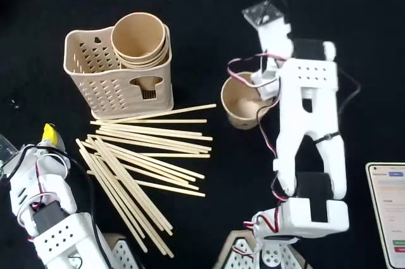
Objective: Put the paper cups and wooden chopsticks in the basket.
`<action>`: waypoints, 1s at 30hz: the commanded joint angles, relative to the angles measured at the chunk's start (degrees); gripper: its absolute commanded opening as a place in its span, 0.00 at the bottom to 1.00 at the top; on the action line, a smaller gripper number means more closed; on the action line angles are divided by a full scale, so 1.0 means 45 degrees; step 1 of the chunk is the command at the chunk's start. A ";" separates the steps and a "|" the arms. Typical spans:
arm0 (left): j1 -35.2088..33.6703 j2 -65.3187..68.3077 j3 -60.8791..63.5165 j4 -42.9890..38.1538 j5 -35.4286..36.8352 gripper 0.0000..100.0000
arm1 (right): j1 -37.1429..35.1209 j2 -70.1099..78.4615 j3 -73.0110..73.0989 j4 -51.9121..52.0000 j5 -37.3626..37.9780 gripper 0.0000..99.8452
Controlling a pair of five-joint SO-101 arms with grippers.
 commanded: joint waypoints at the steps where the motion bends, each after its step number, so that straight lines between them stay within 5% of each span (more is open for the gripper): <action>1: 0.0029 -0.0137 -0.0420 -0.0234 0.0020 0.23 | -0.0274 -0.0459 -0.3292 0.1621 -0.0860 0.01; 6: 0.0420 -0.0117 -0.0400 -0.0234 -0.0020 0.23 | -0.1426 -0.0752 -0.7766 0.3048 -0.2501 0.01; 15: 0.0420 -0.0176 -0.0264 -0.0254 -0.0039 0.23 | -0.4943 -0.0459 -1.2669 0.1934 -0.5079 0.01; 21: 0.0420 -0.0176 -0.0264 -0.0254 -0.0059 0.23 | -0.6857 -0.0107 -1.1868 0.0840 -0.5021 0.01; 30: 0.0420 -0.0176 -0.0283 -0.0254 -0.0059 0.23 | -0.7013 0.2022 -1.0442 0.0078 -0.4103 0.01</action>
